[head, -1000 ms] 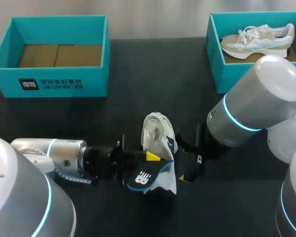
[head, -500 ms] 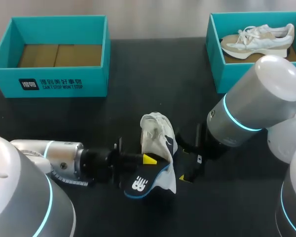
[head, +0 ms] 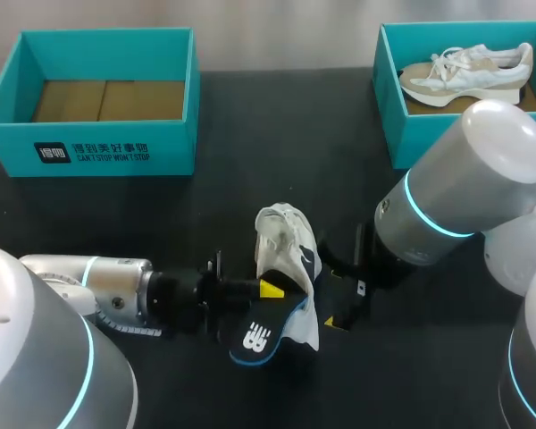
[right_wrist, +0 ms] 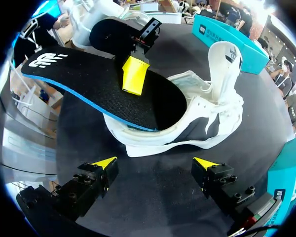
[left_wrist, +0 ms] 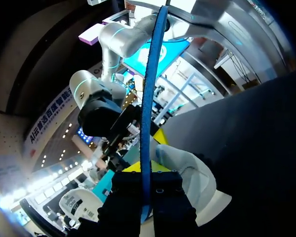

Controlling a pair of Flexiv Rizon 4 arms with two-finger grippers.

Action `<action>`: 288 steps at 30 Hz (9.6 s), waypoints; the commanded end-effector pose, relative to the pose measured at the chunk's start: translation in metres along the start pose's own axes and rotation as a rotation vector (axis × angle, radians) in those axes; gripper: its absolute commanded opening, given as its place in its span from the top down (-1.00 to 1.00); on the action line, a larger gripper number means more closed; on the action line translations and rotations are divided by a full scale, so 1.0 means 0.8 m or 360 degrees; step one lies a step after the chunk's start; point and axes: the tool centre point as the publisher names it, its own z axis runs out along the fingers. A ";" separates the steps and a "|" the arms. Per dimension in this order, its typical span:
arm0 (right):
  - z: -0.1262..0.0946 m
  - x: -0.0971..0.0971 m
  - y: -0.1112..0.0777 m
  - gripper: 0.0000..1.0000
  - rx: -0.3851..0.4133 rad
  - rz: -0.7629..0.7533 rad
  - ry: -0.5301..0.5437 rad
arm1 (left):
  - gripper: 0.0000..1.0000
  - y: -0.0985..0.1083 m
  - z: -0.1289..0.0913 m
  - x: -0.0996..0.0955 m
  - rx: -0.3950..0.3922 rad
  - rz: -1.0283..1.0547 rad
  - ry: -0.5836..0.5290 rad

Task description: Take the shoe out of the shoebox, open the shoe tongue, remove and reinsert the insole, then place the shoe into the shoebox

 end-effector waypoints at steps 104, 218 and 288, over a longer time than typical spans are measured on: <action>0.001 0.002 0.000 -1.00 0.0001 0.0002 -0.0005 | 0.47 0.020 0.009 -0.018 -0.0194 -0.0091 0.0112; 0.001 0.002 0.000 -1.00 0.0001 0.0002 -0.0005 | 1.00 0.064 0.017 0.003 -0.0262 -0.0087 -0.0069; 0.001 0.002 0.000 -1.00 0.0001 0.0002 -0.0005 | 1.00 0.037 0.035 0.010 -0.0394 0.0124 0.0150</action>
